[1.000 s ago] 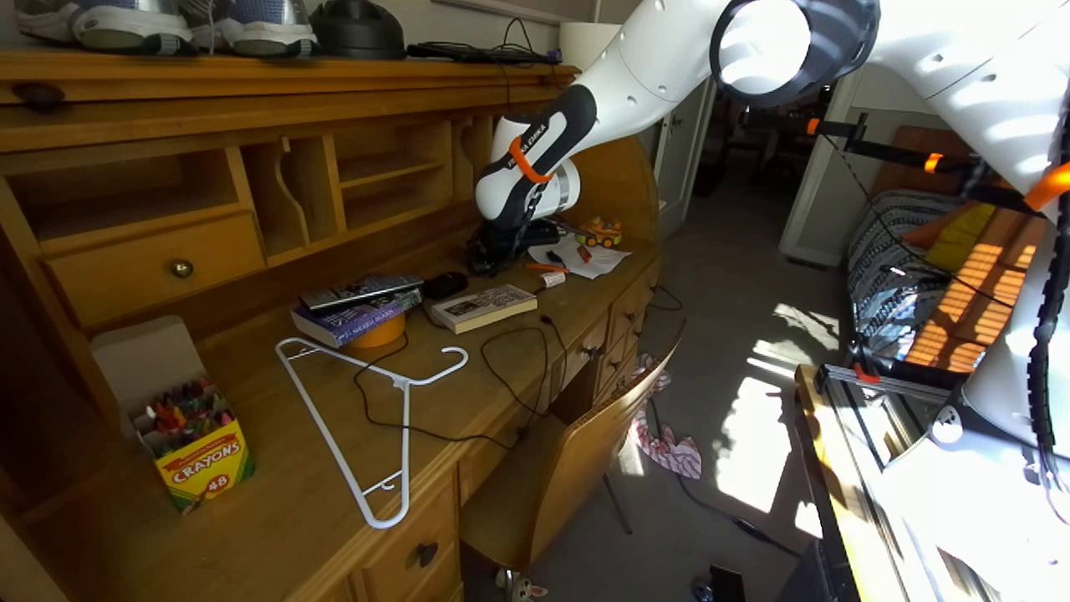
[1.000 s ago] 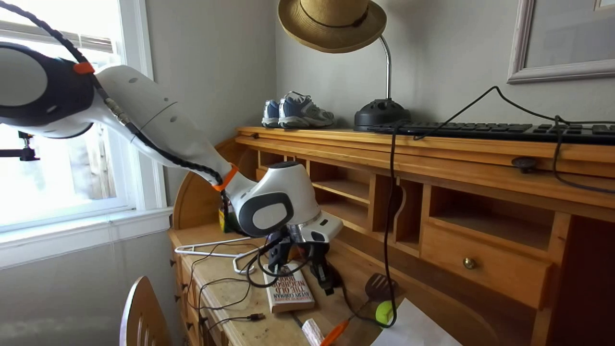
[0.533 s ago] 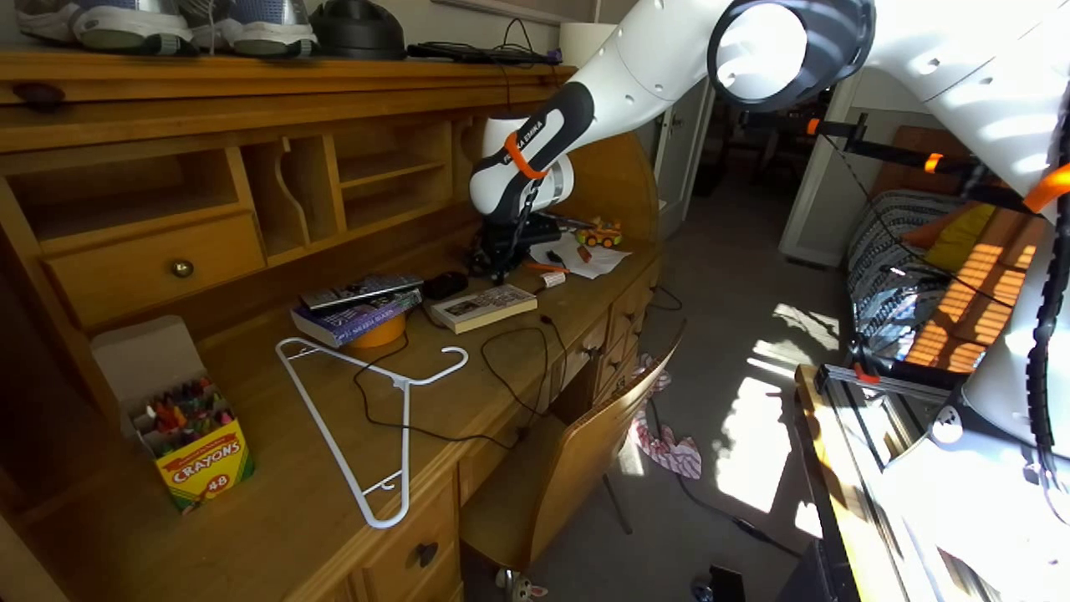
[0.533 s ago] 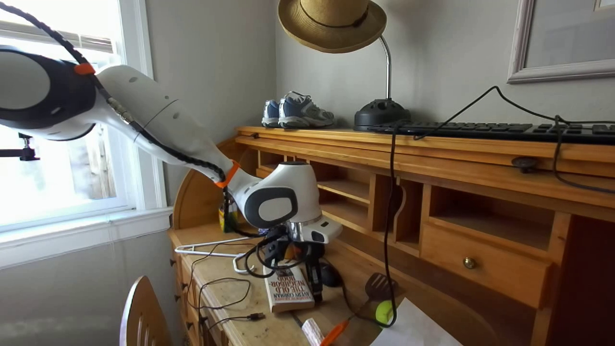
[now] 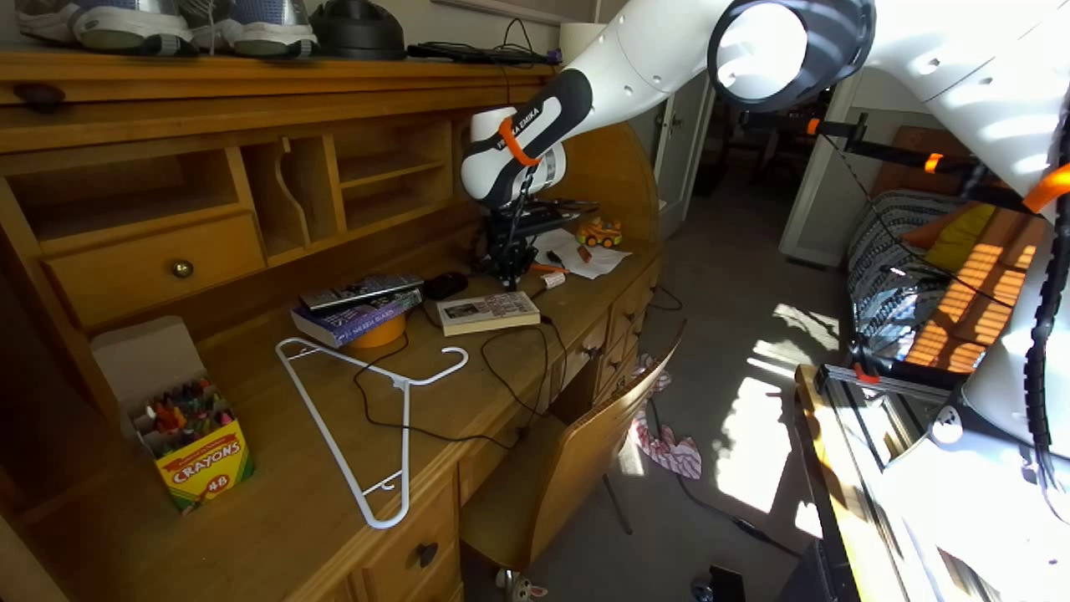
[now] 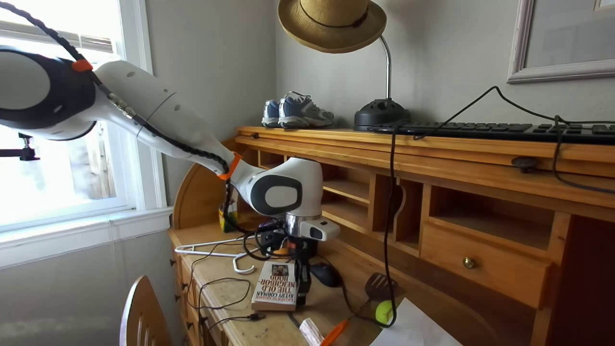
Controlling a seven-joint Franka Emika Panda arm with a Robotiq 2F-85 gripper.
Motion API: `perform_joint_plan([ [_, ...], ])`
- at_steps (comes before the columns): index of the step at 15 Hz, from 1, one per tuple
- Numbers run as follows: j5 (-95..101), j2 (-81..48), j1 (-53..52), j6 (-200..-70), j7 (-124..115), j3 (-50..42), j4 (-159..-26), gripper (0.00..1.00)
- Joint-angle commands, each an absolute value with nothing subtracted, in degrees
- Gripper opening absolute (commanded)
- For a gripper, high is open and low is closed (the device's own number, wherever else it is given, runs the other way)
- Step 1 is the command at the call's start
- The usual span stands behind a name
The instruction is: Move the white book forwards.
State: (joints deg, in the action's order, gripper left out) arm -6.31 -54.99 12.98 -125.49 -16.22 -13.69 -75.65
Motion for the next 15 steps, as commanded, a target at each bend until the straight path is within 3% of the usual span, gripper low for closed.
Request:
perform_joint_plan([
  [1, -5.1, -55.5, 13.6, -119.9, -14.5, -12.3, -73.5, 0.0],
  [15, -1.6, -52.2, 12.0, -116.4, -3.7, -8.9, -77.1, 0.0],
])
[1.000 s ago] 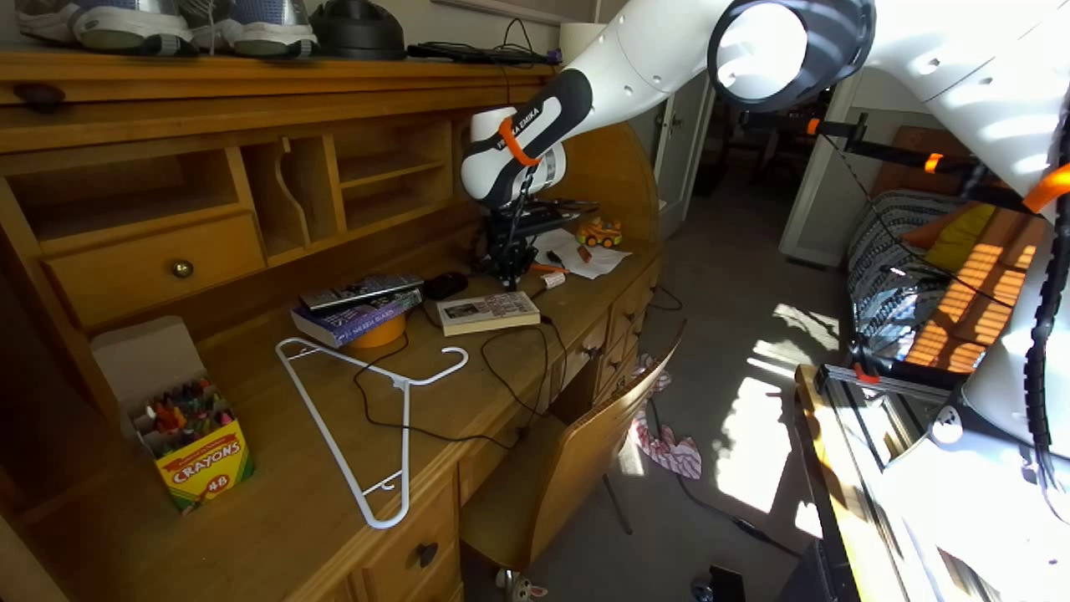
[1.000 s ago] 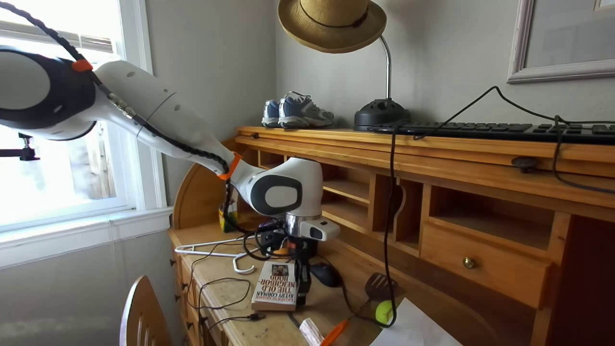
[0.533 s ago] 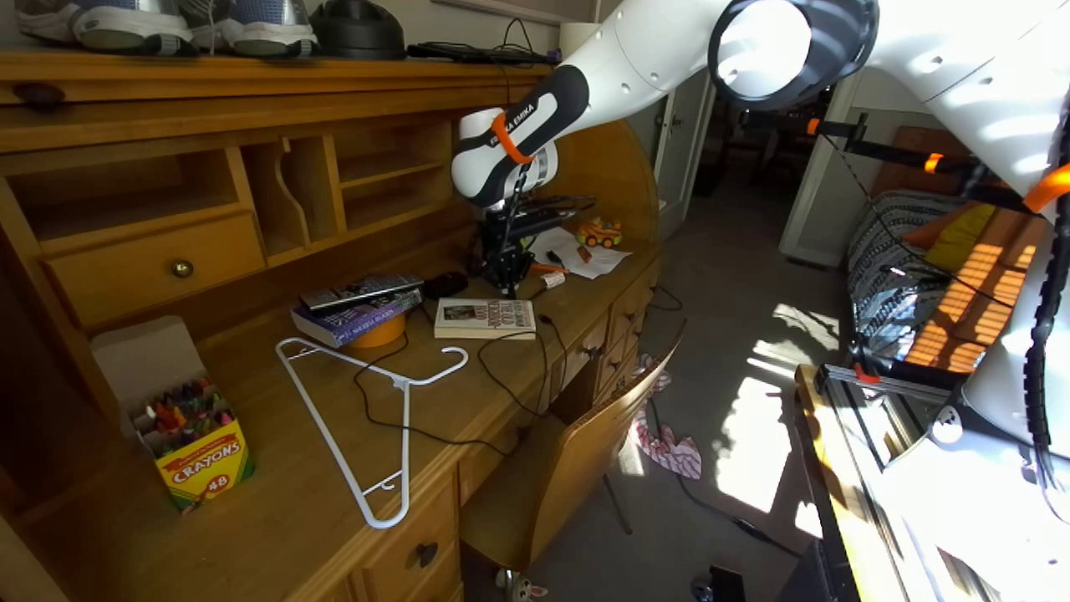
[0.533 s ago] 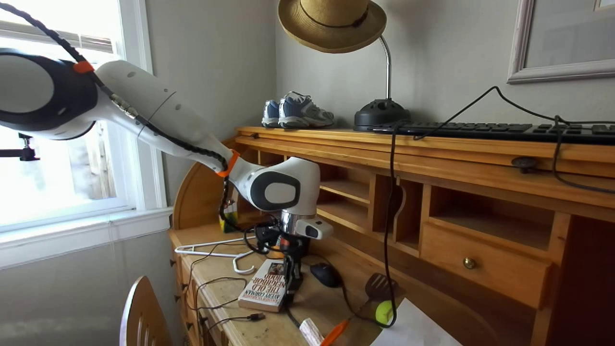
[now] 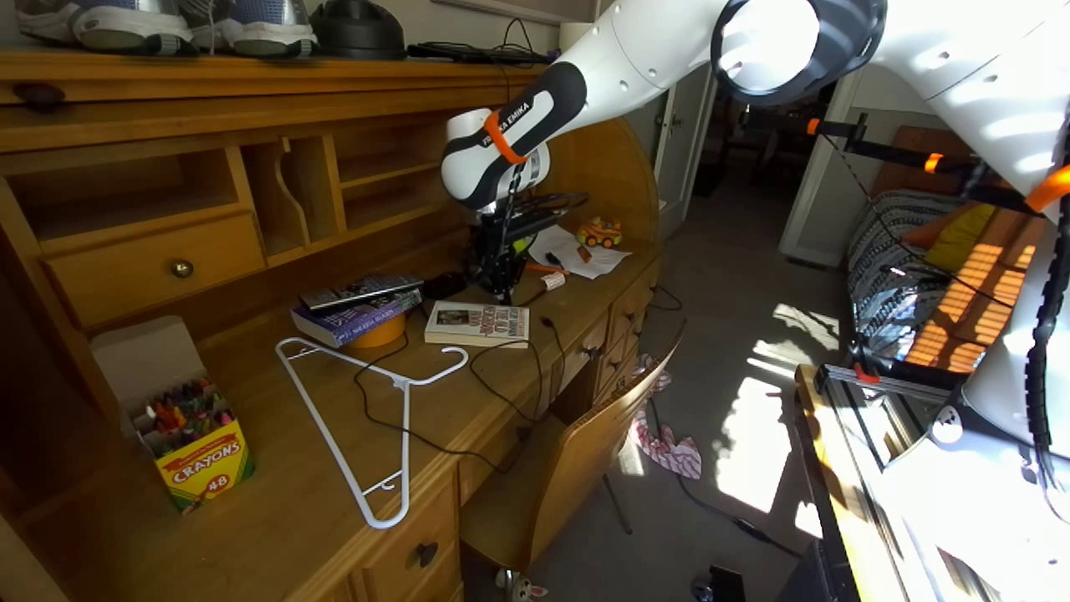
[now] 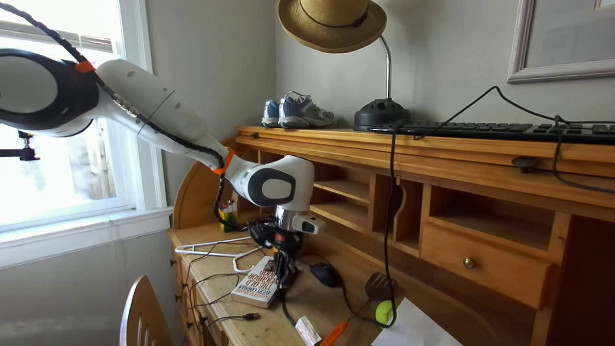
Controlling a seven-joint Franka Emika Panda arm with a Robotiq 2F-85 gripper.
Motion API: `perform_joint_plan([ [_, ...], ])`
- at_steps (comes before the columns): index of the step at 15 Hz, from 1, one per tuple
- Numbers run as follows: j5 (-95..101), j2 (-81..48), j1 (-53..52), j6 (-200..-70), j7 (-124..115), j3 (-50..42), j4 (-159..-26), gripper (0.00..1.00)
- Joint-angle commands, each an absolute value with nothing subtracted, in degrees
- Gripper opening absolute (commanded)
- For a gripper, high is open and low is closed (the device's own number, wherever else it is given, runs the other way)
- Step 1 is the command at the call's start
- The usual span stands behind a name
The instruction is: Move the white book forwards.
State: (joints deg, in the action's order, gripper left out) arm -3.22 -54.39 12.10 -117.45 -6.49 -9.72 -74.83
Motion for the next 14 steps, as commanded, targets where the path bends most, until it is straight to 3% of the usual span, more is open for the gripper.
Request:
perform_joint_plan([
  [1, -1.5, -52.1, 11.7, -117.1, -4.0, -9.0, -77.2, 0.0],
  [7, -8.3, -46.0, 13.5, -132.9, -4.2, -5.5, -84.6, 0.0],
  [14, -6.0, -35.2, 13.7, -141.9, 11.3, -1.9, -100.0, 0.0],
])
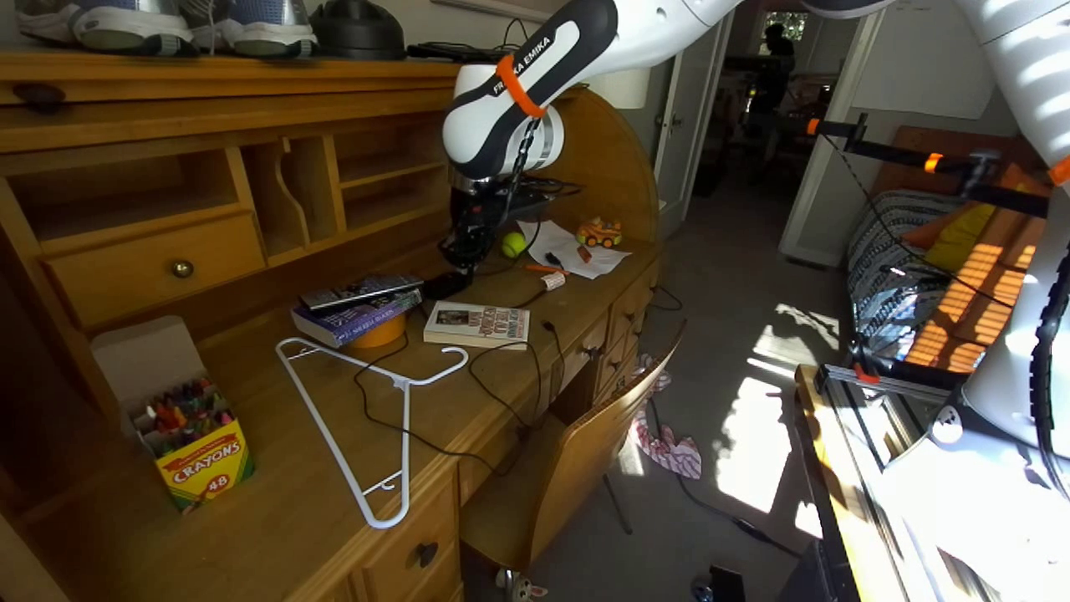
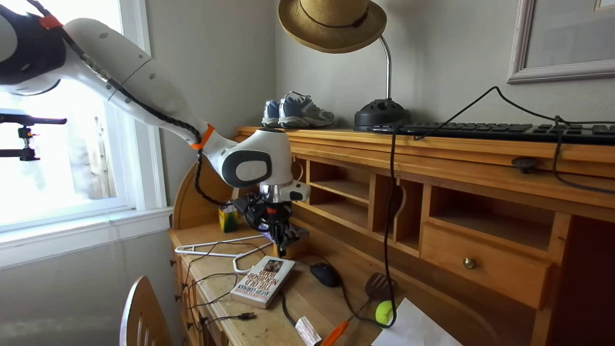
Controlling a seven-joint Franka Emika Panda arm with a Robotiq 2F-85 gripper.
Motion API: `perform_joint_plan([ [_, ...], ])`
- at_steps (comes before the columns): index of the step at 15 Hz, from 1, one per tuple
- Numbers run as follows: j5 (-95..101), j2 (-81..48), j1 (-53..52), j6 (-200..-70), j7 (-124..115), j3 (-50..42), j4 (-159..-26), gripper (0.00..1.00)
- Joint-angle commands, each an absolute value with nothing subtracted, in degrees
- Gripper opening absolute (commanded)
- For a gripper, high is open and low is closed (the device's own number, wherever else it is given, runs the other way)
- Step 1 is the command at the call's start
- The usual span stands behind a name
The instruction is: Move the white book forwards.
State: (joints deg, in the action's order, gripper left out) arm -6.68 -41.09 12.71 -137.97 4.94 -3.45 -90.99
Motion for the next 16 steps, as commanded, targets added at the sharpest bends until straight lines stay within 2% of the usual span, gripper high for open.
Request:
perform_joint_plan([
  [1, -6.0, -33.9, 13.9, -142.6, 13.5, -1.4, -101.6, 0.0],
  [9, -6.2, -27.4, 12.9, -151.4, 23.6, 3.4, -113.3, 0.0],
  [16, -6.5, -28.5, 12.2, -149.8, 22.2, 4.2, -111.9, 0.01],
])
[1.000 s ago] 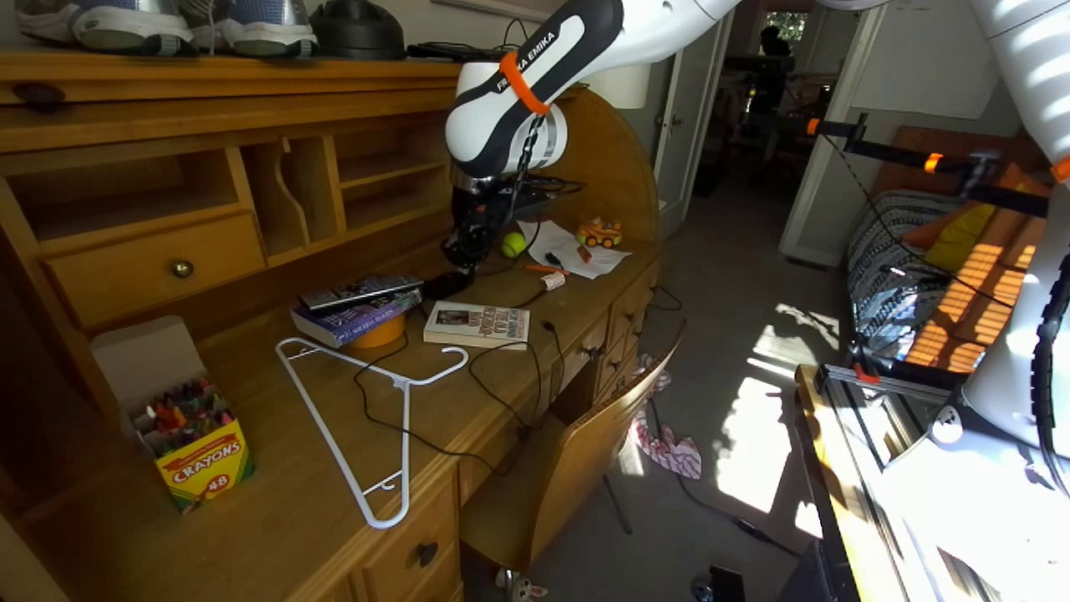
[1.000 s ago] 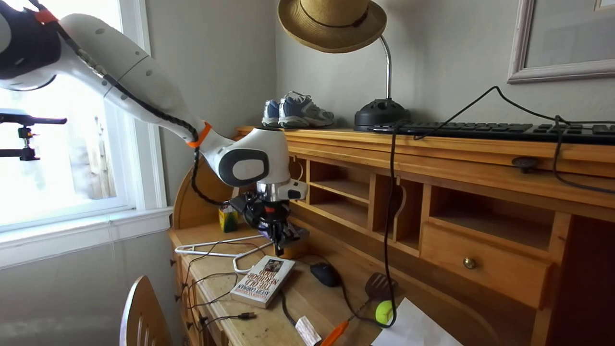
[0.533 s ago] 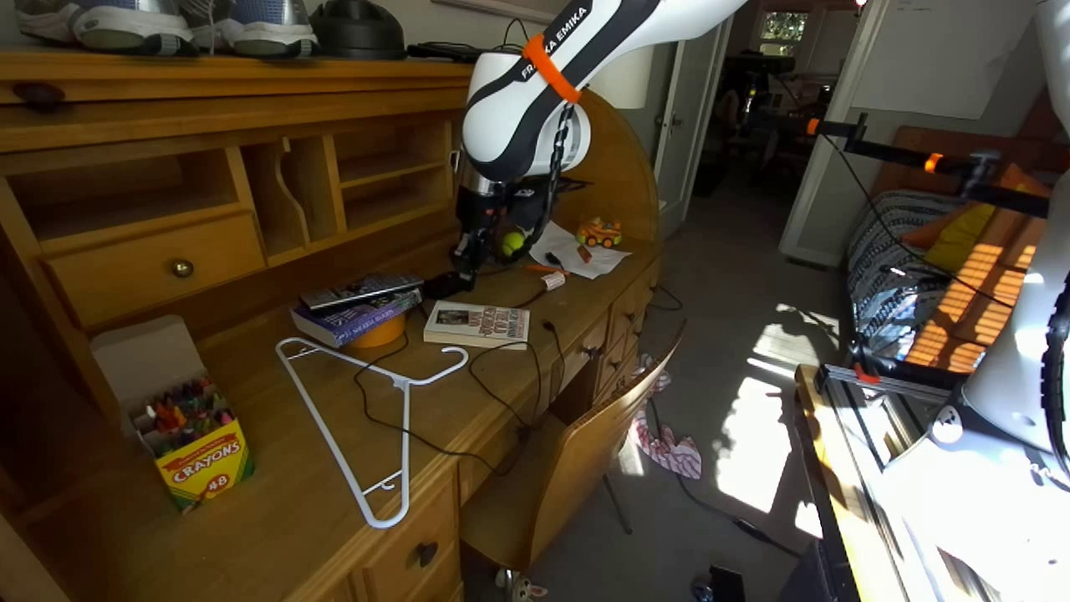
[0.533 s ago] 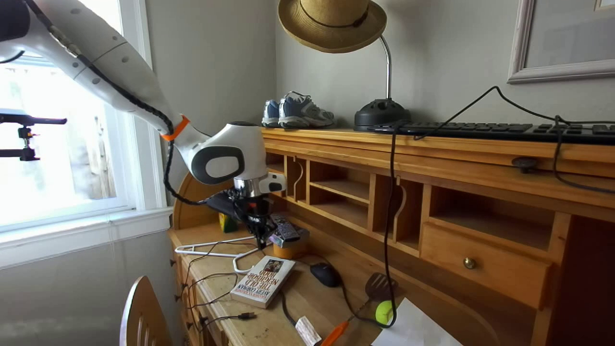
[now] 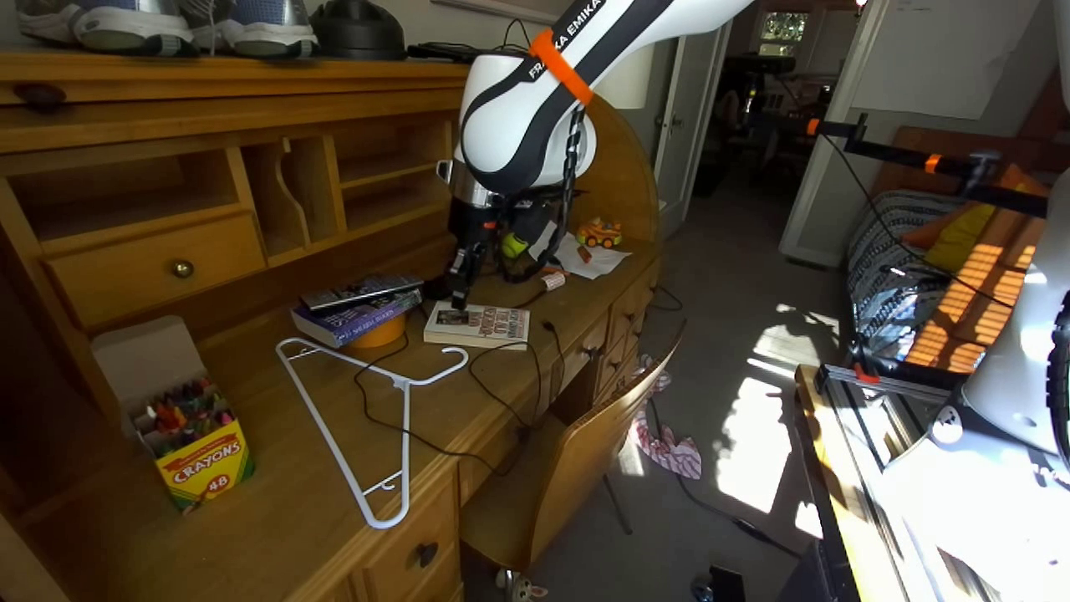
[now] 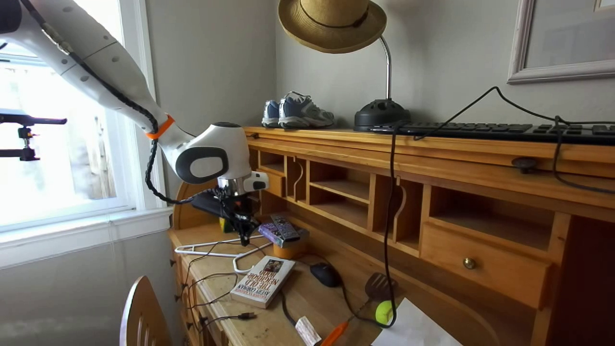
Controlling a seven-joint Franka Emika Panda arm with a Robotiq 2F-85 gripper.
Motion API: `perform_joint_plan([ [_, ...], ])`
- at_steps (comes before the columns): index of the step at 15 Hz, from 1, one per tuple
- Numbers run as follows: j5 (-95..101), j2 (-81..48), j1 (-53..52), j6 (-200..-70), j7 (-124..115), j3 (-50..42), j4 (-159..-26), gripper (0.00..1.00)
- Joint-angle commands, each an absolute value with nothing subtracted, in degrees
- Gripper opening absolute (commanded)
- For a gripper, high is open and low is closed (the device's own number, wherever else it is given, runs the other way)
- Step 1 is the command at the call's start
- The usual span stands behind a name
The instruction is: Move the white book forwards.
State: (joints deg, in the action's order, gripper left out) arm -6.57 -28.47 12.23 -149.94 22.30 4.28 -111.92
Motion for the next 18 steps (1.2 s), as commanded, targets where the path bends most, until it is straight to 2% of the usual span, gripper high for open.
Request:
perform_joint_plan([
  [1, -6.5, -28.4, 12.2, -149.8, 22.2, 4.2, -111.9, 0.0],
  [5, -2.5, -32.5, 10.3, -151.9, 21.2, 2.1, -108.9, 0.0],
  [18, -0.3, -42.7, 10.8, -153.9, 24.2, 4.0, -99.8, 0.0],
])
